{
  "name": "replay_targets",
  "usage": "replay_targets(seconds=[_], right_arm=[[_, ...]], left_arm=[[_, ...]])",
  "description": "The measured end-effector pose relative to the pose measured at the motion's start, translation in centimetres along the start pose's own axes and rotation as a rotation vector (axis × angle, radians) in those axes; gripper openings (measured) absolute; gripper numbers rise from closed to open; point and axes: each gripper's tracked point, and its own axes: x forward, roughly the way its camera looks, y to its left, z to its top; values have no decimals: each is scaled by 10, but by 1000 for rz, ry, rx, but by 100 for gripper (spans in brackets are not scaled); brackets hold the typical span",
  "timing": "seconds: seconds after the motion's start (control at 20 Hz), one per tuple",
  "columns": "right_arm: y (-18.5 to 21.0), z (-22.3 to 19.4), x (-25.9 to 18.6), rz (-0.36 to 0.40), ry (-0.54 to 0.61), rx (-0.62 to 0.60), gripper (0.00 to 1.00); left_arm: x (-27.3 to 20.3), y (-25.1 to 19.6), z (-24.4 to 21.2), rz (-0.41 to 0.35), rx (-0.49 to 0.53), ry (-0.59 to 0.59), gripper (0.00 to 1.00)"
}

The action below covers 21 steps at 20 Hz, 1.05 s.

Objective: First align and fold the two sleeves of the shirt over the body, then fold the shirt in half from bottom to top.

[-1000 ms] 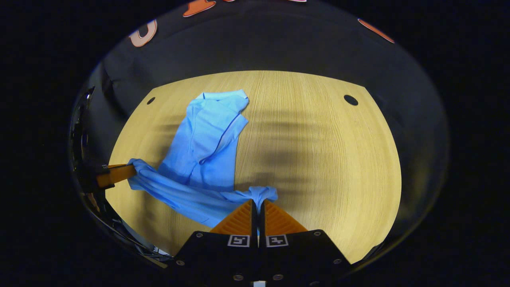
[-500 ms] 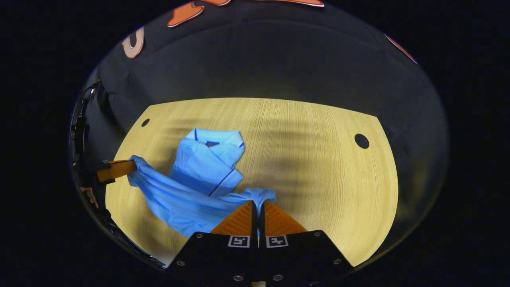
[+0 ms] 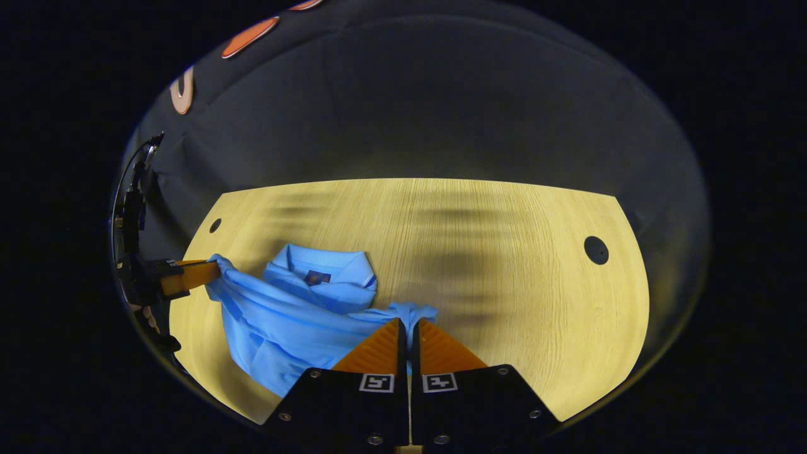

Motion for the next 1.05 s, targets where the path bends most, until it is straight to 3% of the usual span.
replay_targets(seconds=[0.1,0.15,0.25,0.35,0.45,0.75,1.05], right_arm=[[-7,0,6,-32,4,-3,7],[-10,-2,6,-47,7,-10,12],[-6,-3,0,-33,10,-13,34],[-4,2,-11,-37,-16,-30,67],[0,10,-32,-49,-60,-51,100],[25,32,-134,-79,-242,-70,100],[58,25,-241,-115,-456,-60,99]], left_arm=[[6,-1,8,5,23,-33,13],[6,1,13,20,27,-53,32],[-1,4,22,31,22,-91,66],[-15,5,29,33,10,-128,100],[-45,7,43,25,-2,-194,100],[-166,32,72,8,-25,-428,100],[-284,81,47,-17,-89,-596,100]])
